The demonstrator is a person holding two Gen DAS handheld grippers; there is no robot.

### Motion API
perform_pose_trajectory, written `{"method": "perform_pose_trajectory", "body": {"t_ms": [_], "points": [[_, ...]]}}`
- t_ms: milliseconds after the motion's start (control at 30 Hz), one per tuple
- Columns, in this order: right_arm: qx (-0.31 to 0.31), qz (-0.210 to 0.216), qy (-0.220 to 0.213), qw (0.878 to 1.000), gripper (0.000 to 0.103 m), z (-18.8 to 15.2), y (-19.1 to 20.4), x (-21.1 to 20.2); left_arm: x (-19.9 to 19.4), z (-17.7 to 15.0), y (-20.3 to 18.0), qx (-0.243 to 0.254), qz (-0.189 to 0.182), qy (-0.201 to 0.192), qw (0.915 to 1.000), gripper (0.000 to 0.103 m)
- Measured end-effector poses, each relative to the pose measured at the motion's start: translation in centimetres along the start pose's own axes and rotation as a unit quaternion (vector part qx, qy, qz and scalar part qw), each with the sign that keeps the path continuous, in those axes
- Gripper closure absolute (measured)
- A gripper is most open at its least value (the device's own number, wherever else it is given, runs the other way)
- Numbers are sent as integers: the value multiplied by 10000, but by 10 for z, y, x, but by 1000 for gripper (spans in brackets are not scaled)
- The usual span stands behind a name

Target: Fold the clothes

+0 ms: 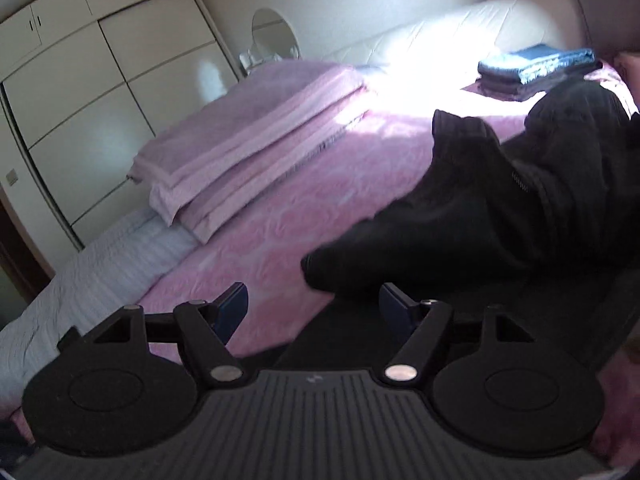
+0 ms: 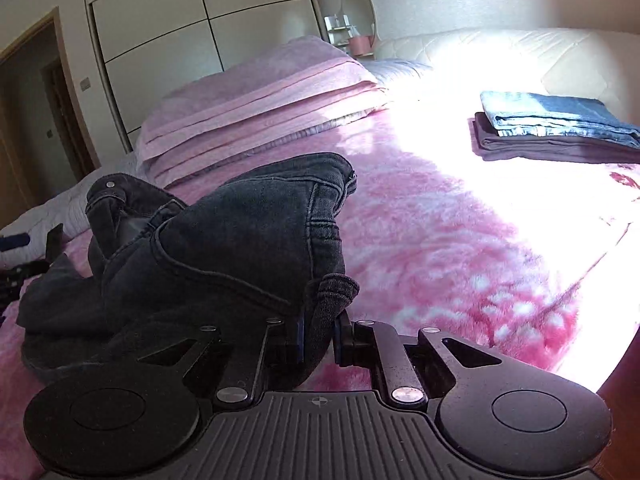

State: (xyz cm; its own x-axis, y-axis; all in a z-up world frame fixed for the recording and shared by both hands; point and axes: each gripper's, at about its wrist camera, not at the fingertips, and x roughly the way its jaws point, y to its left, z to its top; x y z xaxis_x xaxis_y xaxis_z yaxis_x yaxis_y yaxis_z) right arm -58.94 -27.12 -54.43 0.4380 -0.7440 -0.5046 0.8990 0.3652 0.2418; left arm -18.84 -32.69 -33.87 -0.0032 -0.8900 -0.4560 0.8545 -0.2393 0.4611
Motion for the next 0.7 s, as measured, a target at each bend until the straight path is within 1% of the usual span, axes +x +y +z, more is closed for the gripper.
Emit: {"method": "perform_pose_trajectory", "body": {"t_ms": [33,100,167,233,267,367,433,500,567,600,667,700], "points": [[-26,14,-15,10000,93,4,0,-7,-12,-7,0,130,84,161,9998,34],[4,100,-103,9999,93,12,-3,-26,-36,-21,-1,433,260,333,9982,32],[144,220,-190,9995,94,21,-6,-47,-56,-33,0,515,439,458,9967,31],[359,327,-239,9985,94,17,-17,-55,-72,-41,-6,539,571,579,9952,31],[469,356,-210,9980,94,11,-22,-57,-78,-44,-10,552,640,656,9943,31],[843,449,-58,9954,94,-3,-38,-66,-96,-52,-26,646,700,925,9912,30],[901,538,-51,9945,93,-8,-42,-73,-108,-56,-35,724,751,1103,9884,30],[898,592,62,9942,93,-10,-41,-79,-117,-60,-40,825,805,1216,9859,30],[800,644,40,9947,93,-8,-39,-89,-120,-63,-40,934,845,1250,9841,31],[612,633,25,9961,92,-6,-35,-93,-120,-65,-41,999,869,1265,9831,31],[250,525,40,9983,84,-4,-29,-98,-115,-68,-39,1163,881,1243,9815,31],[127,427,7,9990,73,-2,-25,-101,-111,-70,-39,1261,869,1221,9806,31]]}}
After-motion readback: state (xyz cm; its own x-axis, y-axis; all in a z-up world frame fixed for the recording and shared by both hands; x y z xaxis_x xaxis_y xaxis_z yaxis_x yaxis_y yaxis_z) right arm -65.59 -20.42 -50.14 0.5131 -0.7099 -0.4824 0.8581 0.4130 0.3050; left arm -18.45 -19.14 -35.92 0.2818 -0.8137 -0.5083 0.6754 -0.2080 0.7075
